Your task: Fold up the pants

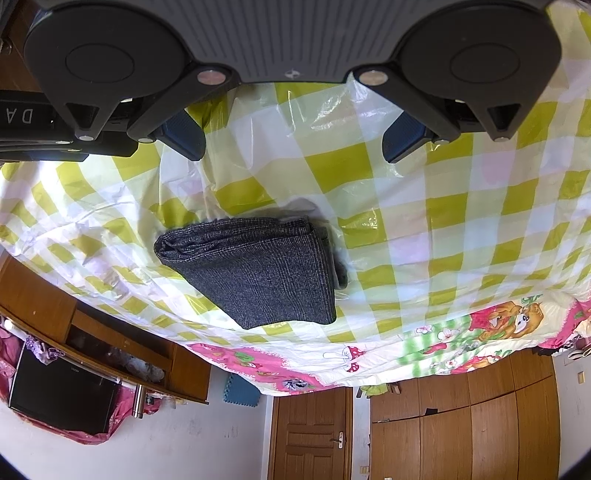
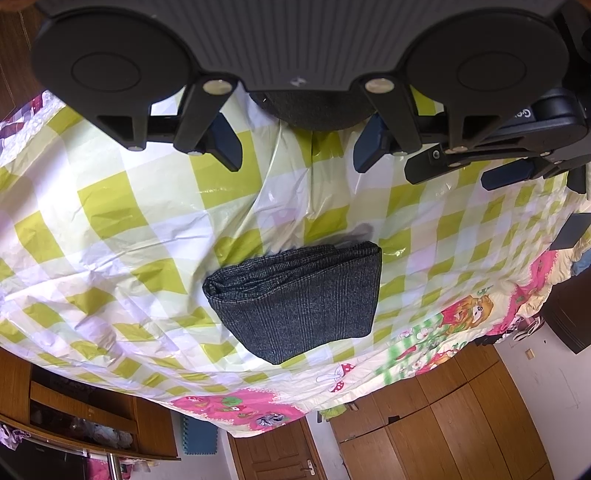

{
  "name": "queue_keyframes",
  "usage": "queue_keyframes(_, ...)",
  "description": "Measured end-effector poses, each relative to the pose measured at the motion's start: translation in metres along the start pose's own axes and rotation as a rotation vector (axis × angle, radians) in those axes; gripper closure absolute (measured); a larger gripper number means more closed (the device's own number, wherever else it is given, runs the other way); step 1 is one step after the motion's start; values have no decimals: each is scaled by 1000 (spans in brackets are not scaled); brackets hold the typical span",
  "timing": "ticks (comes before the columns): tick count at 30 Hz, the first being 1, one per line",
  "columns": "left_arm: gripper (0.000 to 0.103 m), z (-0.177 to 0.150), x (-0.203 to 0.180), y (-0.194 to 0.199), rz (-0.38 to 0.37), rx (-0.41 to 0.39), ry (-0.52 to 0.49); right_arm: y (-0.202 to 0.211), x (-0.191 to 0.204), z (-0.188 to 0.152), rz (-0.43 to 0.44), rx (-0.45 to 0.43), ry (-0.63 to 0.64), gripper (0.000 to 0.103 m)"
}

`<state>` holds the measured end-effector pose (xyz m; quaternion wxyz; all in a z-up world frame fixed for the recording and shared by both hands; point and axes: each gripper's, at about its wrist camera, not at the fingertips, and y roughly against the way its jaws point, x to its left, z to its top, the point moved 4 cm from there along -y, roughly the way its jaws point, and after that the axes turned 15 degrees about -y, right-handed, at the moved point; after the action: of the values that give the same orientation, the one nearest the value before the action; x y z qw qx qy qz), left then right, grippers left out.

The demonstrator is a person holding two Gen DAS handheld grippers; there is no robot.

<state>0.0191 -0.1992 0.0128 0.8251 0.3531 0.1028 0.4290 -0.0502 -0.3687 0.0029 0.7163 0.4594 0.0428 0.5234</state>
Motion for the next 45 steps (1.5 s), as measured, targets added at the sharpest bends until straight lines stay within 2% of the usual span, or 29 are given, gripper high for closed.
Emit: queue_keyframes(45,0,1,-4,1,-6,3,-4,0,-1,0,-2,3,0,35)
